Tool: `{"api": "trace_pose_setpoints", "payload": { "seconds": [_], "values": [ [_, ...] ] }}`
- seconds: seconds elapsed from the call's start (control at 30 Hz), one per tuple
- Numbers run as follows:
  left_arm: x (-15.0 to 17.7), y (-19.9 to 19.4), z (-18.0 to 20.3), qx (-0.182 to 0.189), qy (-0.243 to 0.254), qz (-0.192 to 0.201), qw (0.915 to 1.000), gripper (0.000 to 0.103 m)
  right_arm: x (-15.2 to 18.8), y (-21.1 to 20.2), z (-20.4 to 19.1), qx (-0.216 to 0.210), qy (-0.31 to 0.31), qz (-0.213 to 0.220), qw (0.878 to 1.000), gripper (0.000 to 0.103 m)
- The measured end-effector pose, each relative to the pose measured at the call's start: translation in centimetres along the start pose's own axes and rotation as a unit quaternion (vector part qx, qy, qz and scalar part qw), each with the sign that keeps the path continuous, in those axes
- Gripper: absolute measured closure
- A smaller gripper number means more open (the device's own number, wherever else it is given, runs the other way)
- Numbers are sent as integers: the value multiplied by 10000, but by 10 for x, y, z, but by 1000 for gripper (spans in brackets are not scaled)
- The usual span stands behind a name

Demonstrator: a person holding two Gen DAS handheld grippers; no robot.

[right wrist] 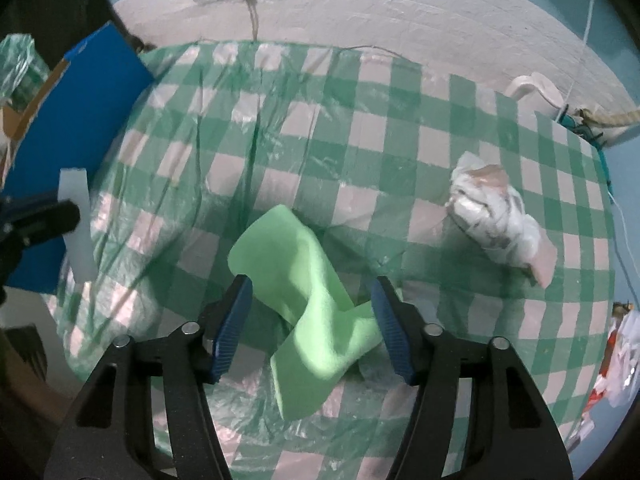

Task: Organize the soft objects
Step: 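Lift the foam strip with the left gripper while the right lifts the green cloth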

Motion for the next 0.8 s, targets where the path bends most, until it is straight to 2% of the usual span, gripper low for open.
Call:
{"api": "trace_pose_setpoints", "payload": {
  "seconds": [0.03,0.1,0.27,0.8],
  "values": [
    [0,0,0,1,-6,-3,10000,94,1,2,-1,10,-19,-40,10000,70],
    [-1,1,0,6,-5,-8,10000,94,4,5,0,1,20,-104,9999,90],
    [-1,1,0,16,-11,-11,10000,94,2,-3,-1,1,50,-25,10000,96],
    [-7,-19,-7,34,-50,217,9997,94,-23,-66,-27,-214,126,660,9975,97]
  ]
}}
Point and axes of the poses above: each gripper's, at about its wrist camera, not at the fingertips, and y roughly the way its jaws point, z to its right, x to its underside, the point moved 10 cm from there along y, roughly the way its jaws point, and after that the axes turned 7 degrees about -x, right-handed, at the moved point
